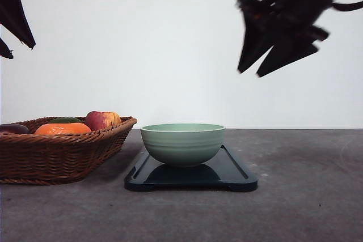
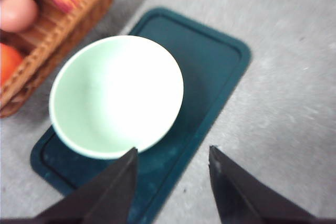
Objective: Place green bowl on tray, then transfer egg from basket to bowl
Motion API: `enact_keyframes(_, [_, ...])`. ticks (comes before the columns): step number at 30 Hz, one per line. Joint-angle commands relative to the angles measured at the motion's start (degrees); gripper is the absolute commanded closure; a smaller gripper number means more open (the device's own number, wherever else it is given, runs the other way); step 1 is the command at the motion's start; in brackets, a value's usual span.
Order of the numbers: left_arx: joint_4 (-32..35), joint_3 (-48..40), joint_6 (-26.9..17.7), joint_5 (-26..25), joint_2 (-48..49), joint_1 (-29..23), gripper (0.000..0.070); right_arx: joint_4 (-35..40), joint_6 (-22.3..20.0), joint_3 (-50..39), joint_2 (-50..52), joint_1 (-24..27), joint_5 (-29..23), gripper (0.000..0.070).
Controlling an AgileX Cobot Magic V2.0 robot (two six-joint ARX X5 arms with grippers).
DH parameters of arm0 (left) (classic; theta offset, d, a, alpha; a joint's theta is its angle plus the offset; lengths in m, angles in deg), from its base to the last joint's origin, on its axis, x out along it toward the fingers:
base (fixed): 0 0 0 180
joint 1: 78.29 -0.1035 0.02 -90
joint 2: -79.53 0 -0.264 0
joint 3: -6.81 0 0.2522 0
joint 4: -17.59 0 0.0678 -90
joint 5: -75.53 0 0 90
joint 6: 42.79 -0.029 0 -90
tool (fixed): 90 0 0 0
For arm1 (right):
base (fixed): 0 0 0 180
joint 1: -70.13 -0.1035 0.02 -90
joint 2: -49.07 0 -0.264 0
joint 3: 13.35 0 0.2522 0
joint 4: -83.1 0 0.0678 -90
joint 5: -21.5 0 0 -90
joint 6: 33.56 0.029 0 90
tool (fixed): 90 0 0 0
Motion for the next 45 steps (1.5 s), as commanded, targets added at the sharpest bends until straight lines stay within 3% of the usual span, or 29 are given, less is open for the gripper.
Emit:
enact_keyframes(1, [0.2,1.5,0.2,-0.2,-0.4,0.2,0.0426,0.7,-0.8,-2.8,2.5,0.2,0.0,0.0435])
enact_keyframes(9, [0.2,1.5,0.7,-0.2,-0.4,0.4,0.0426,0.7,-1.1,-14.6,16.2,4.5,0.0,0.0434])
enact_keyframes(15, [0.4,1.5,4.7,-0.2,-0.4,1.3,0.0426,0.9,-0.8,-20.9,24.6,6.2,0.0,0.0434])
enact_keyframes(21, [0.3,2.6,9.3,0.5,-1.2,1.9,0.0425,1.5,-0.7,-21.5,26.5,6.2,-0.8,0.0434])
enact_keyframes(31, [-3.4,9.9,7.5,10.8,-11.8,7.9,0.0418,1.7,-0.7,-21.6,26.4,6.2,-2.0,0.0434])
enact_keyframes(35, [-6.1,14.5,5.4,14.8,-18.5,10.0,0.0341,1.7,-0.7,-21.6,26.4,6.2,-2.0,0.0434])
enact_keyframes(38, [-7.2,17.4,3.7,17.2,-23.4,11.0,0.033,1.7,-0.7,-21.6,26.4,6.2,-2.0,0.0434])
enact_keyframes(45, [-4.1,19.5,0.9,22.5,-31.1,11.6,0.033,2.5,-0.7,-21.6,26.4,6.2,-1.9,0.0434])
